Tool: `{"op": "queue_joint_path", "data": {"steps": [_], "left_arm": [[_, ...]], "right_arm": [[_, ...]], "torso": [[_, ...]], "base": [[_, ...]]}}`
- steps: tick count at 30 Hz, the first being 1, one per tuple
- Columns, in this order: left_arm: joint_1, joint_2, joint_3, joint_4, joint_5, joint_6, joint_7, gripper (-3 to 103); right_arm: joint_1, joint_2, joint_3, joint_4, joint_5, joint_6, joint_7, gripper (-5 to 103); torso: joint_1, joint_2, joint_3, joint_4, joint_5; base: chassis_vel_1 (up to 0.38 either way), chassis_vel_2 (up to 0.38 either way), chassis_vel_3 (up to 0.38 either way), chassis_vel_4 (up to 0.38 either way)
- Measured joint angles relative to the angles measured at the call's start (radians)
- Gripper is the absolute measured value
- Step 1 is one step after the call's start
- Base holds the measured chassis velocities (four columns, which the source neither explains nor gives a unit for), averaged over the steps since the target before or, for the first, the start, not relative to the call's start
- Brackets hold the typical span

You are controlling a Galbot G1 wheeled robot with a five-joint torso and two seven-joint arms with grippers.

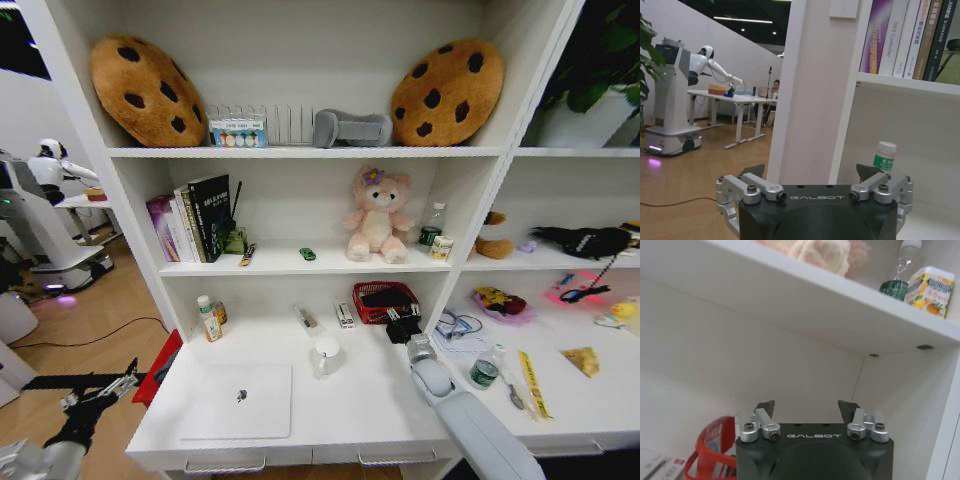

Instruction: Organize the objects on the table.

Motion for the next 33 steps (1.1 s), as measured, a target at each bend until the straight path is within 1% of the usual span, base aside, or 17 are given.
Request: {"op": "queue_joint_path", "data": {"steps": [6,7,9,10,12,13,15,23,25,26,27,28,29,30,31,32,33], "left_arm": [[0.000,0.000,0.000,0.000,0.000,0.000,0.000,100],[0.000,0.000,0.000,0.000,0.000,0.000,0.000,100],[0.000,0.000,0.000,0.000,0.000,0.000,0.000,100],[0.000,0.000,0.000,0.000,0.000,0.000,0.000,100],[0.000,0.000,0.000,0.000,0.000,0.000,0.000,100],[0.000,0.000,0.000,0.000,0.000,0.000,0.000,100],[0.000,0.000,0.000,0.000,0.000,0.000,0.000,100],[0.000,0.000,0.000,0.000,0.000,0.000,0.000,100],[0.000,0.000,0.000,0.000,0.000,0.000,0.000,100],[0.000,0.000,0.000,0.000,0.000,0.000,0.000,100],[0.000,0.000,0.000,0.000,0.000,0.000,0.000,100],[0.000,0.000,0.000,0.000,0.000,0.000,0.000,100],[0.000,0.000,0.000,0.000,0.000,0.000,0.000,100],[0.000,0.000,0.000,0.000,0.000,0.000,0.000,100],[0.000,0.000,0.000,0.000,0.000,0.000,0.000,100],[0.000,0.000,0.000,0.000,0.000,0.000,0.000,100],[0.000,0.000,0.000,0.000,0.000,0.000,0.000,100]], "right_arm": [[-0.080,-0.042,0.001,0.205,0.065,-0.079,0.041,94],[-0.080,-0.042,0.001,0.205,0.065,-0.079,0.041,94],[-0.152,-0.063,0.018,0.310,0.112,-0.143,0.082,99],[-0.152,-0.063,0.018,0.310,0.112,-0.143,0.082,99],[-0.247,-0.081,0.041,0.401,0.175,-0.235,0.142,100],[-0.247,-0.081,0.041,0.401,0.175,-0.235,0.142,100],[-0.344,-0.091,0.066,0.479,0.238,-0.320,0.196,100],[-0.450,-0.105,0.136,0.576,0.367,-0.472,0.259,100],[-0.451,-0.112,0.160,0.582,0.466,-0.548,0.273,100],[-0.438,-0.119,0.179,0.589,0.579,-0.623,0.291,100],[-0.438,-0.119,0.179,0.589,0.579,-0.623,0.291,100],[-0.428,-0.125,0.190,0.593,0.642,-0.668,0.303,100],[-0.408,-0.136,0.208,0.599,0.753,-0.749,0.325,100],[-0.408,-0.136,0.208,0.599,0.753,-0.749,0.325,100],[-0.389,-0.148,0.223,0.598,0.828,-0.803,0.336,100],[-0.389,-0.148,0.223,0.598,0.828,-0.803,0.336,100],[-0.370,-0.164,0.238,0.590,0.881,-0.852,0.337,100]], "torso": [[0.000,0.000,0.000,0.0002,-0.0002],[0.000,0.000,0.000,0.0002,-0.0002],[0.000,0.000,0.000,0.0001,-0.0003],[0.000,0.000,0.000,0.0001,-0.0003],[0.000,0.000,0.000,0.0000,-0.0002],[0.000,0.000,0.000,0.0000,-0.0002],[0.000,0.000,0.000,-0.0003,0.0000],[0.000,0.000,0.000,-0.0001,-0.0001],[0.000,0.000,0.000,-0.0001,0.0000],[0.000,0.000,0.000,-0.0001,0.0001],[0.000,0.000,0.000,-0.0001,0.0001],[0.000,0.000,0.000,-0.0001,0.0001],[0.000,0.000,0.000,0.0000,0.0000],[0.000,0.000,0.000,0.0000,0.0000],[0.000,0.000,0.000,0.0000,0.0001],[0.000,0.000,0.000,0.0000,0.0001],[0.000,0.000,0.000,0.0000,0.0001]], "base": [[0.000,0.000,0.000,0.000],[0.000,0.000,0.000,0.000],[0.000,0.000,0.000,0.000],[0.000,0.000,0.000,0.000],[0.000,0.000,0.000,0.000],[0.000,0.000,0.000,0.000],[0.000,0.000,0.000,0.000],[0.000,0.000,0.000,0.000],[0.000,0.000,0.000,0.000],[0.000,0.000,0.000,0.000],[0.000,0.000,0.000,0.000],[0.000,0.000,0.000,0.000],[0.000,0.000,0.000,0.000],[0.000,0.000,0.000,0.000],[0.000,0.000,0.000,0.000],[0.000,0.000,0.000,0.000],[0.000,0.000,0.000,0.000]]}}
